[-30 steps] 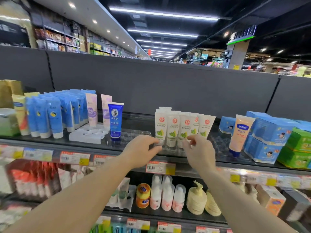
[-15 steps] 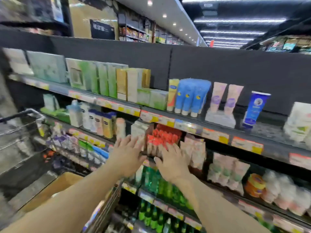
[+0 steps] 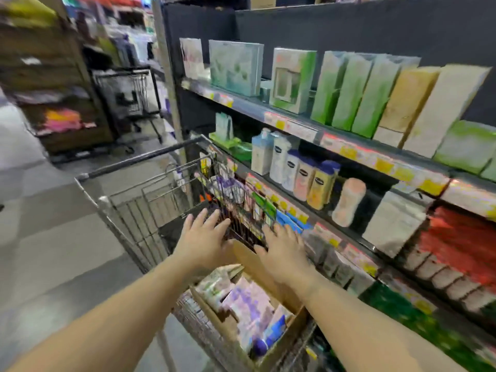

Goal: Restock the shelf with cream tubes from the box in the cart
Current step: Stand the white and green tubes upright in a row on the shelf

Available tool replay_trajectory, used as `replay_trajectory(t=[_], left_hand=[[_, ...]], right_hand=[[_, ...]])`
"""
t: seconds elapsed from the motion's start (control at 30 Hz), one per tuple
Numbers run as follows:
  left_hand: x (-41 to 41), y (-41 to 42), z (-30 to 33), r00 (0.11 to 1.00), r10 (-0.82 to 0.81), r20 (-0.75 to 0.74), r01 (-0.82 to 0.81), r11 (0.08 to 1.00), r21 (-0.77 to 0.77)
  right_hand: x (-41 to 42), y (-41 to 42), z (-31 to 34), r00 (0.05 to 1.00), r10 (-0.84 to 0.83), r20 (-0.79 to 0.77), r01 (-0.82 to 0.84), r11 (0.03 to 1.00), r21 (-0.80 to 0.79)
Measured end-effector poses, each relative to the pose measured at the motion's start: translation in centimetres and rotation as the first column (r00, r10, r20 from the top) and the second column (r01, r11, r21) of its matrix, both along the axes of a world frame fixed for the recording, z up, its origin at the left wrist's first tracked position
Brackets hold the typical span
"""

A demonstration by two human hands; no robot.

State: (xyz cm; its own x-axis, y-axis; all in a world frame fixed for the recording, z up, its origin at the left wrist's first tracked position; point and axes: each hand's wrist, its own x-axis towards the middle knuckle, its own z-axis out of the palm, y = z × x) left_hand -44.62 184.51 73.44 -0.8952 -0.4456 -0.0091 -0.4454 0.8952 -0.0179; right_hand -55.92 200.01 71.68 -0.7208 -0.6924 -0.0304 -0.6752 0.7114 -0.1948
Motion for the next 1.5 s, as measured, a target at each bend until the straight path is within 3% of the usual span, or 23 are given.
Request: replay_trajectory(t=[0.27, 0.53, 0.77, 0.97, 1.13, 1.4, 1.5], left_hand=[[-5.3, -9.4, -2.8, 0.999, 0.027, 0.033, -0.03, 0.996, 0.088], [-9.9, -18.8, -10.5, 0.969, -0.203, 0.141, 0.177, 0.968, 0.176], [-12.4, -24.6, -18.8, 0.842, -0.498, 0.208, 0.429, 0.851, 0.303], [-13.8, -25.6, -25.7, 0.797, -0.562, 0.221, 0.451, 0.797, 0.402], [-15.4, -26.1, -29.6, 0.83, -0.533, 0.163, 0.418, 0.79, 0.449], [-15.8, -29.4, -34.1, 0.839, -0.538, 0.079, 0.475, 0.795, 0.378], [-15.5, -30.1, -34.0, 0.85, -0.524, 0.048, 0.472, 0.799, 0.373]], right_hand=[[-5.3, -9.7, -4.0, 0.989, 0.014, 0.146, -0.019, 0.999, 0.033], [-7.3, -15.1, -10.6, 0.938, -0.217, 0.271, 0.198, 0.976, 0.094], [-3.4, -19.2, -19.8, 0.725, -0.515, 0.458, 0.474, 0.855, 0.211], [-1.5, -21.8, -28.6, 0.51, -0.663, 0.548, 0.632, 0.721, 0.285], [-3.9, -24.5, -34.9, 0.35, -0.679, 0.646, 0.758, 0.61, 0.231], [-7.4, -28.3, -39.6, 0.212, -0.724, 0.657, 0.794, 0.519, 0.317], [-7.7, -27.6, -38.9, 0.068, -0.647, 0.76, 0.846, 0.442, 0.3]])
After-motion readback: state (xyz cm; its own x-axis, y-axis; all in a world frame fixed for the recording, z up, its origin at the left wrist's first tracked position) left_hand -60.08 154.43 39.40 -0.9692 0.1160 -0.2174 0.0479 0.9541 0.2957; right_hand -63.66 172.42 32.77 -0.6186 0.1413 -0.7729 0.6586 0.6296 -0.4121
